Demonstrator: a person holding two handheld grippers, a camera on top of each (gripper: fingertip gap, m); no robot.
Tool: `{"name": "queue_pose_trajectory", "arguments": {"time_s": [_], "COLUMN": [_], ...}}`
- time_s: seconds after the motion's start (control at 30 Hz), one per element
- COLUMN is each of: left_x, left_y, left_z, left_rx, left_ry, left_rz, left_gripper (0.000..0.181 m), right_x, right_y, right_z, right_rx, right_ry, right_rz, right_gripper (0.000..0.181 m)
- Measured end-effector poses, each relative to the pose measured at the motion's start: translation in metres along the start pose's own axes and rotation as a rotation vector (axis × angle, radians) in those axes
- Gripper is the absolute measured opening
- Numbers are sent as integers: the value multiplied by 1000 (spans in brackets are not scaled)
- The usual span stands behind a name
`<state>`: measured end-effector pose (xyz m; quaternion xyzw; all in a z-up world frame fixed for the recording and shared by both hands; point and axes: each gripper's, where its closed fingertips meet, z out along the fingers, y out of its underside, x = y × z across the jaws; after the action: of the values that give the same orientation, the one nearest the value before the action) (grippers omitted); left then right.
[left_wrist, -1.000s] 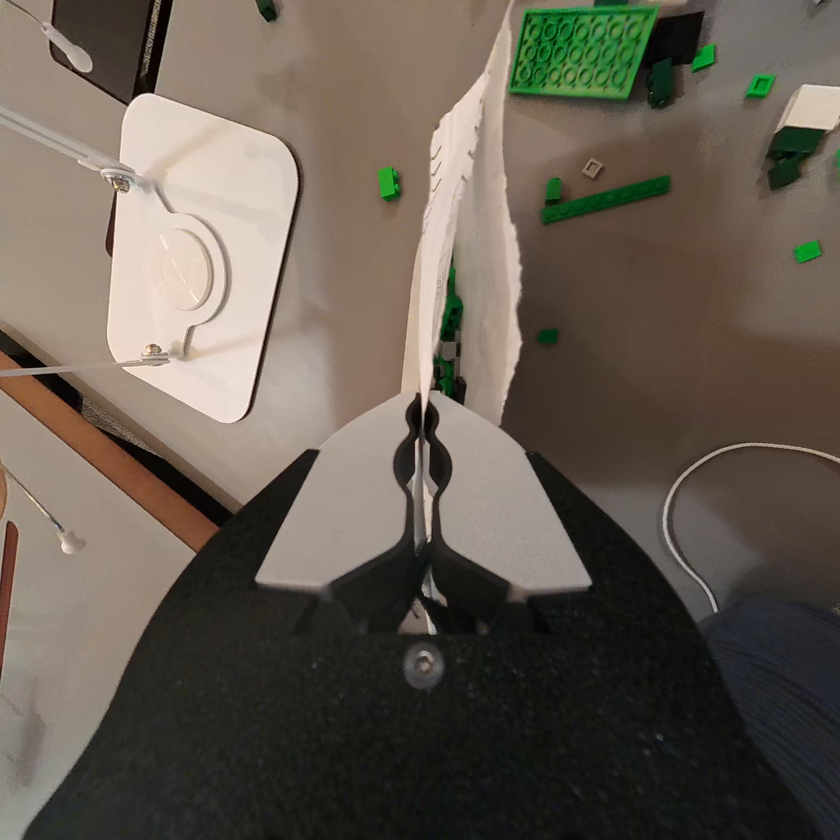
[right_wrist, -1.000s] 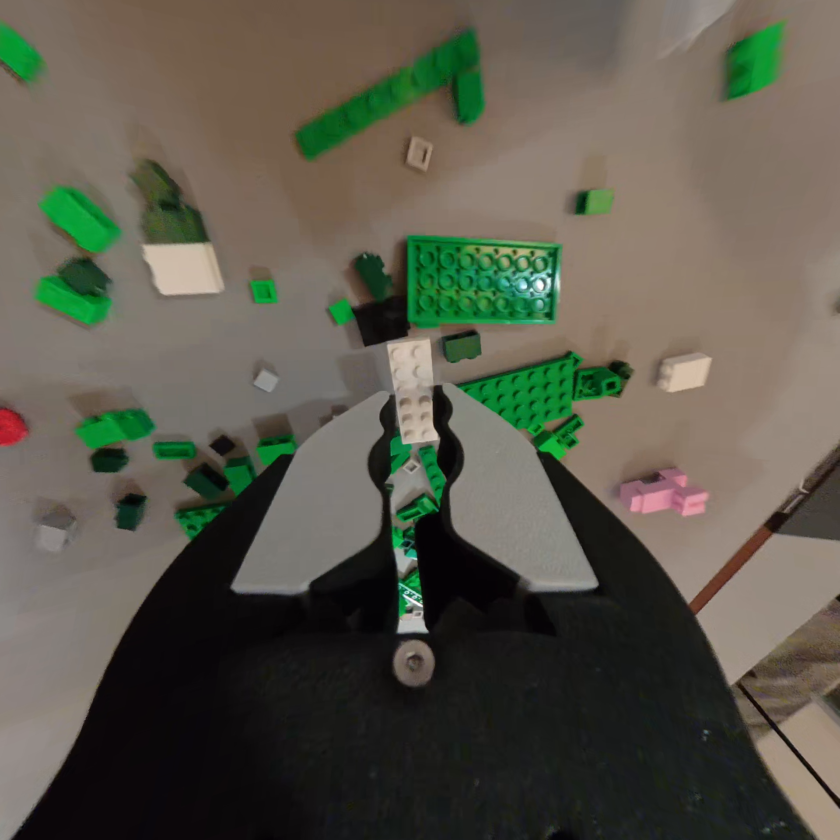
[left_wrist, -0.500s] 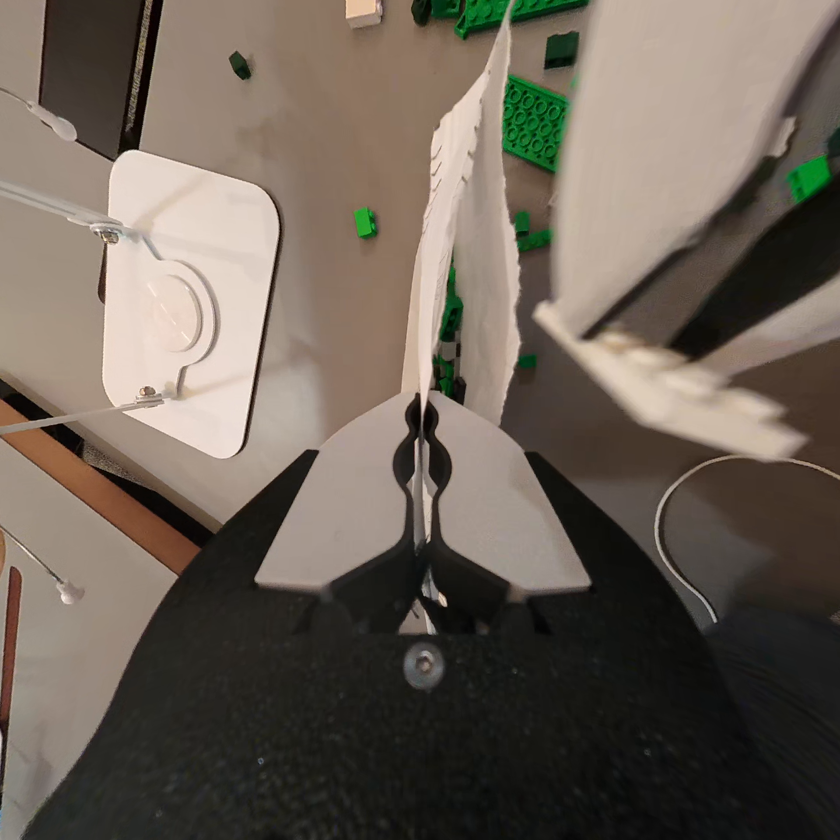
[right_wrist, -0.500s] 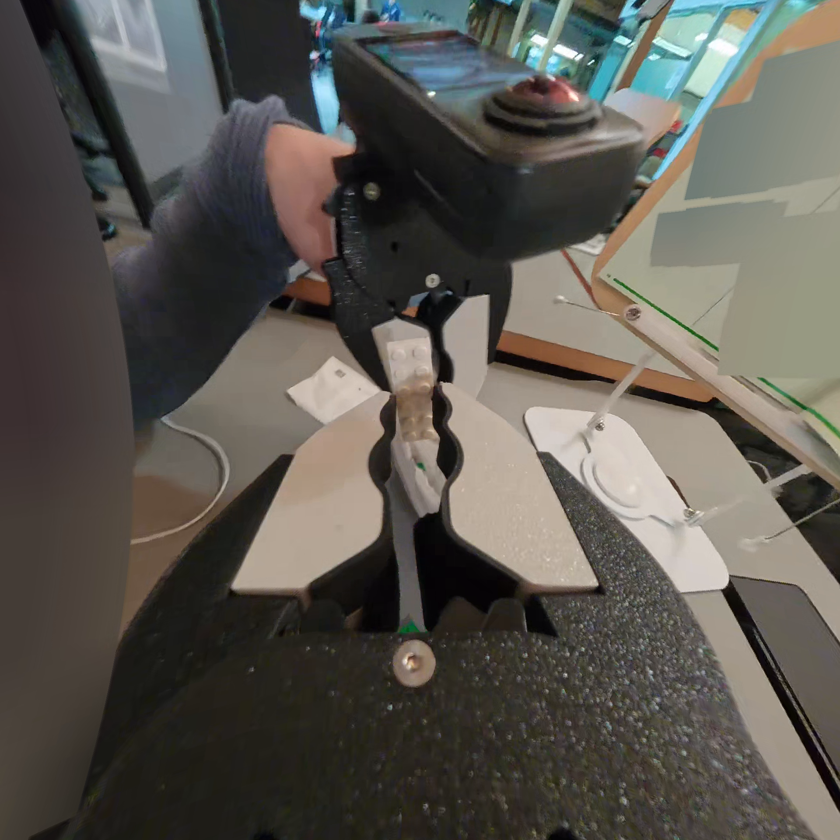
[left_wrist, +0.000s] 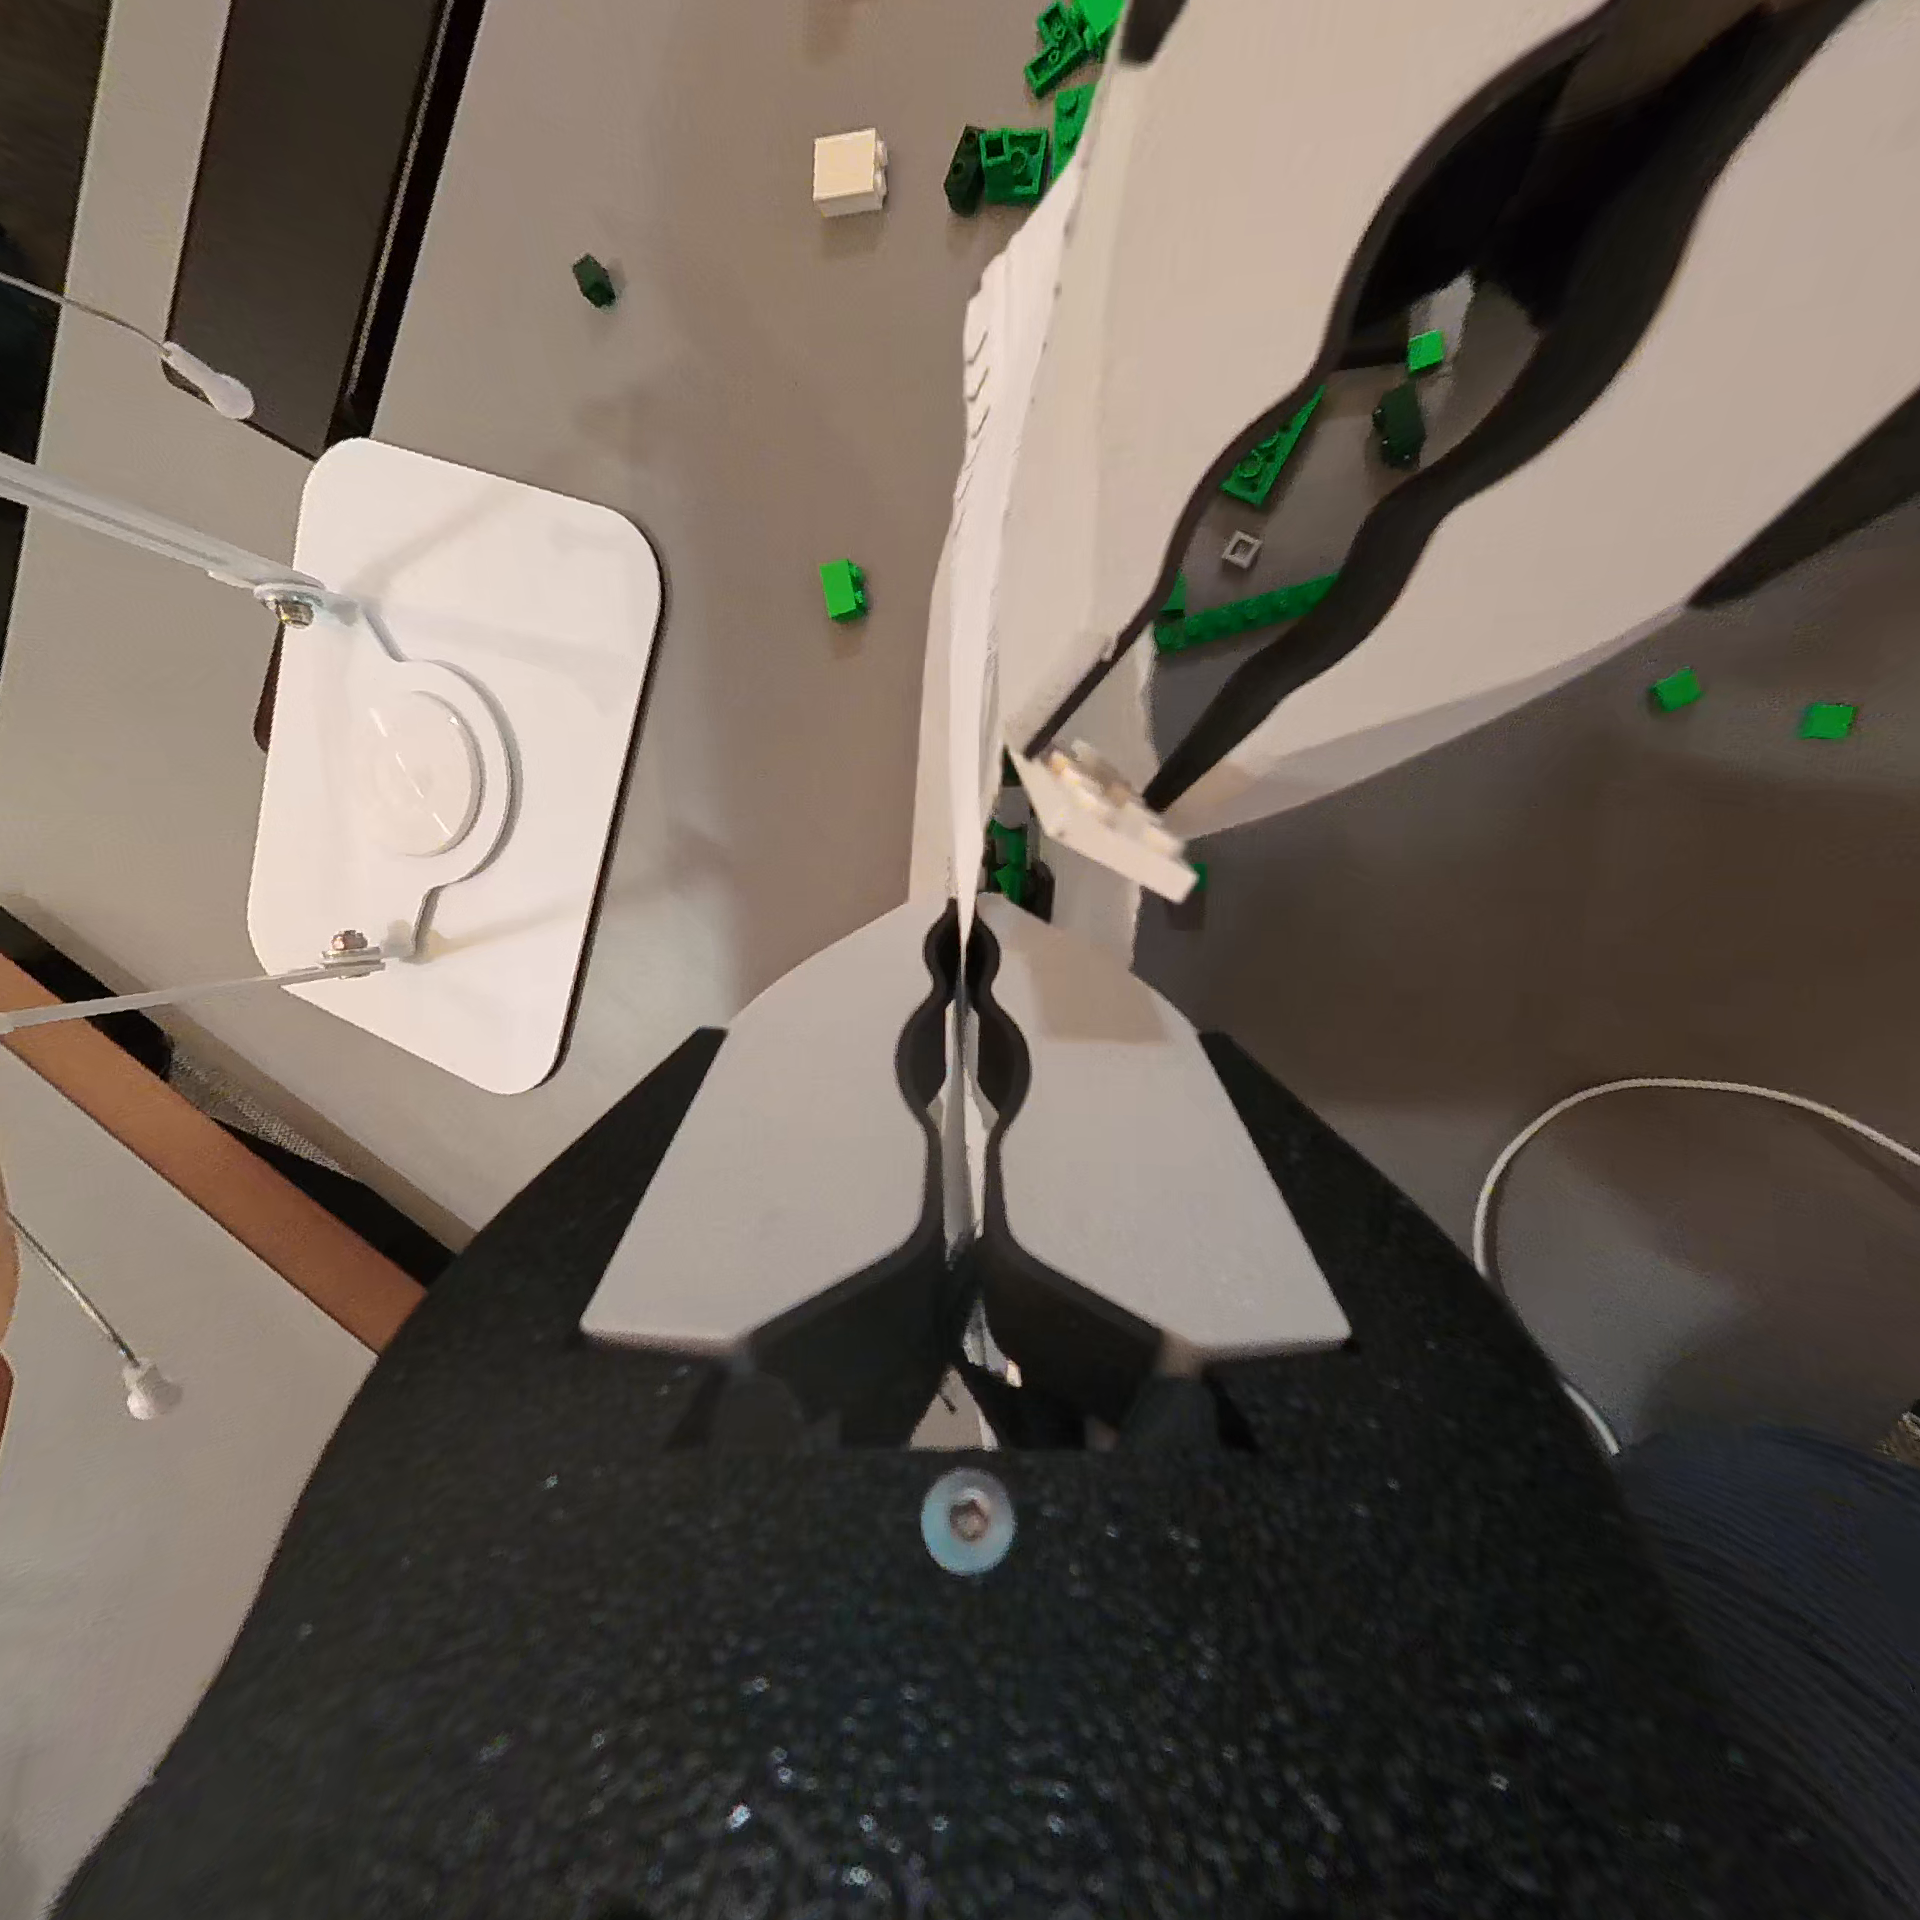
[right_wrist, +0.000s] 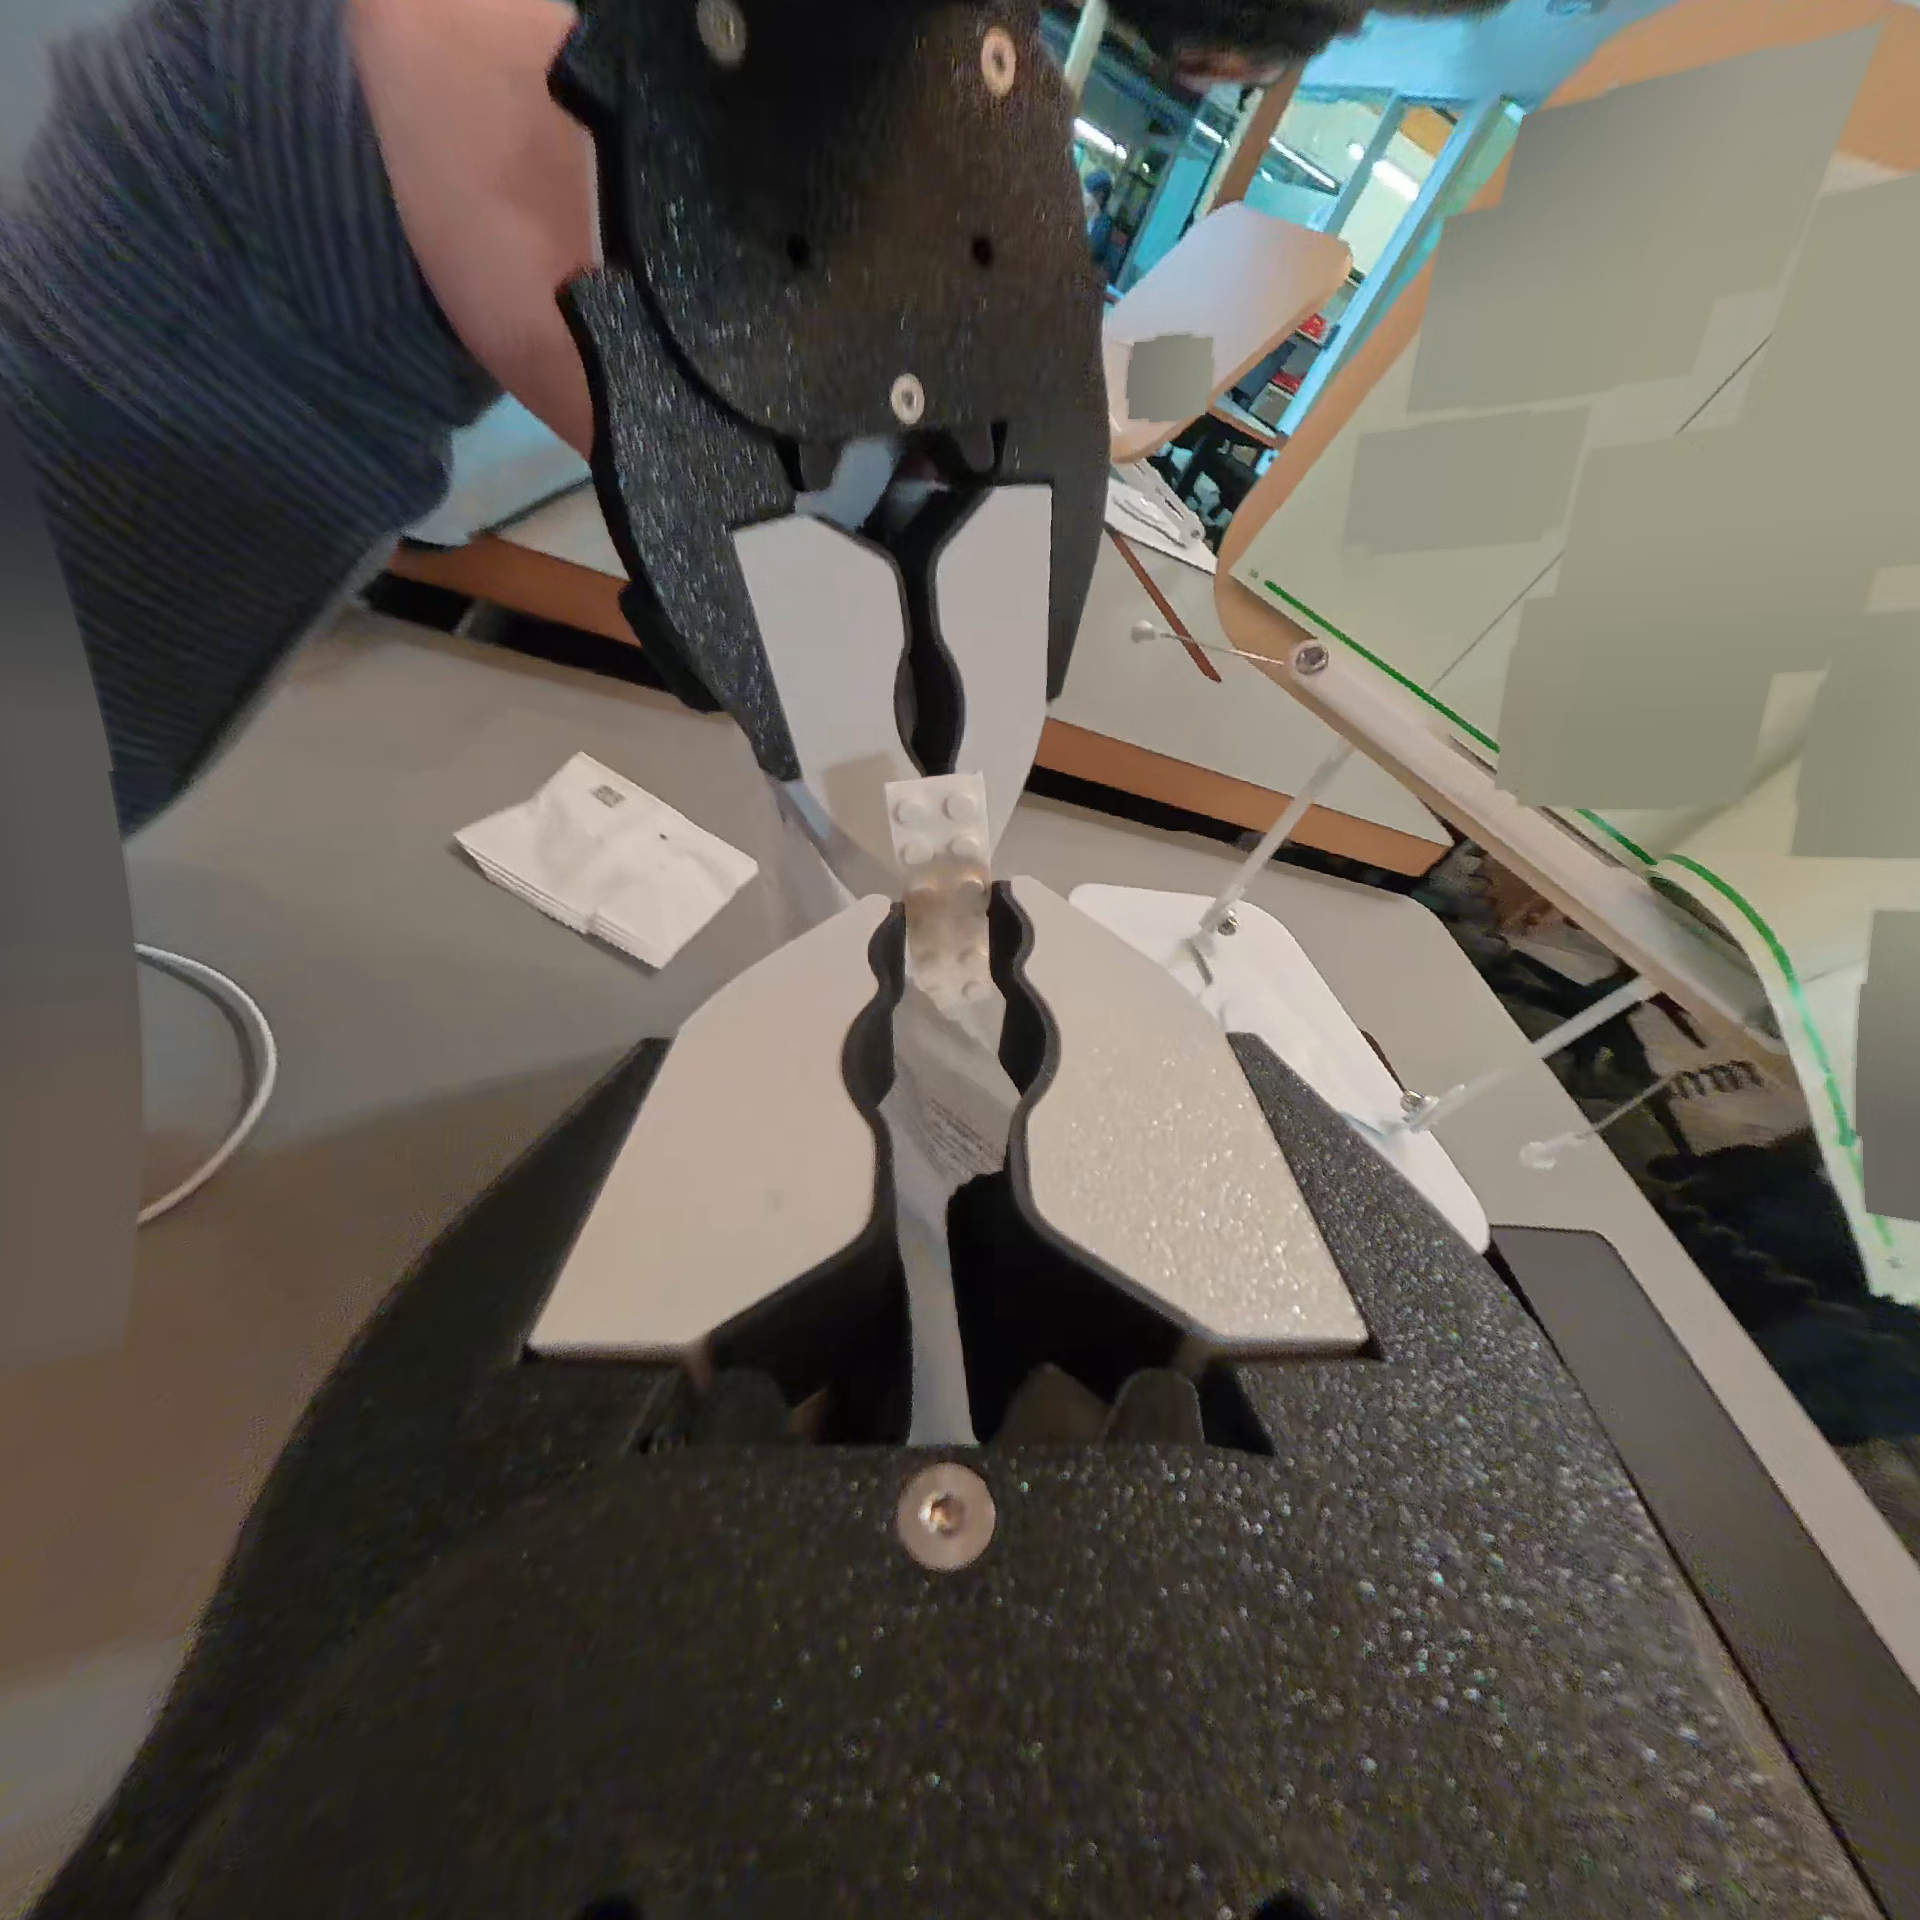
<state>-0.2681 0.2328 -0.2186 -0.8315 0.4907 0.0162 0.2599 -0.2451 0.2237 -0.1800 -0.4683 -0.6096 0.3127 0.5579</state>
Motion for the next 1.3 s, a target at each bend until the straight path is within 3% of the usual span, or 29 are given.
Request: {"name": "queue_pose_trajectory", "arguments": {"time_s": [0.63,0.8,1.1,1.3], "left_x": [-4,-10,-15,-20], "left_y": [9,16,29,34], "left_z": [1,-1,-3,-5], "left_rx": [-37,-41,-60,-91], "left_ry": [-2,-23,-16,-59], "left_rz": [-32,-47,-92,-92], "left_gripper": [0,0,0,0], "right_x": [6,9,6,22], "right_y": [2,12,102,127], "right_z": [-10,-56,-162,-190], "right_rx": [-99,-161,-353,-330], "right_ry": [127,240,318,374], "right_rz": [-118,-92,308,478], "right_gripper": [23,23,25,39]}}
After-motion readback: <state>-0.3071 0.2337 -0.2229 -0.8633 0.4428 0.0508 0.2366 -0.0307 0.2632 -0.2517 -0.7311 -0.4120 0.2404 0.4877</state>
